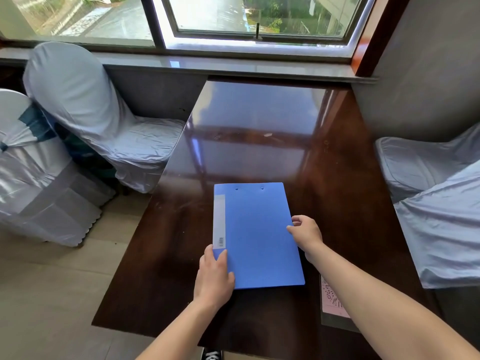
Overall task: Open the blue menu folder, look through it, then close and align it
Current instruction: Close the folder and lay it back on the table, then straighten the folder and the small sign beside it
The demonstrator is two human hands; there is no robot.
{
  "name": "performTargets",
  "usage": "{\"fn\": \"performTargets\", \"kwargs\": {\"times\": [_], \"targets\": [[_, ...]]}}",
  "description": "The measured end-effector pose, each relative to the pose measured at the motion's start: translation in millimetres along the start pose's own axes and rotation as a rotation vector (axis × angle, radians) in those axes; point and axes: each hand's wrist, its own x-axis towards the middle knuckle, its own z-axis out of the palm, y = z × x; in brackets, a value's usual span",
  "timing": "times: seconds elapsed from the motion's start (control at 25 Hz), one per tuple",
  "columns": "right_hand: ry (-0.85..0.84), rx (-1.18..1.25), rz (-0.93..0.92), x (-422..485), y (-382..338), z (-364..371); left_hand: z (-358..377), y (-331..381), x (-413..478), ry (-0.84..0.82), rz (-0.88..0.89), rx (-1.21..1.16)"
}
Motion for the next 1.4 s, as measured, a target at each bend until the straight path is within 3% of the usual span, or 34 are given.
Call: {"fn": "performTargets", "kwargs": {"times": [0.24, 0.4, 0.6, 1.04, 1.4], "targets": [[0.074, -0.071, -0.085, -17.4, 21.7, -33.5, 5.5, 5.5, 6.2, 0.025, 0.151, 0.295], [0.159, -0.219, -0.146, -47.0, 59.3, -71.9, 6.1, 12.0, 17.5, 0.051, 0.224, 0.351], [0.143, -0.455, -0.162, -71.3, 98.3, -92.5, 2.7, 28.0, 39.4, 0.044, 0.297, 0.388], [0.034, -0.863, -0.229, -85.3, 127.0, -94.9, 18.8, 29.8, 58.2, -0.142, 0.243, 0.456], [0.018, -0.898, -0.243, -86.9, 128.6, -93.4, 28.6, 31.3, 49.8, -0.189, 0.240, 0.448]]}}
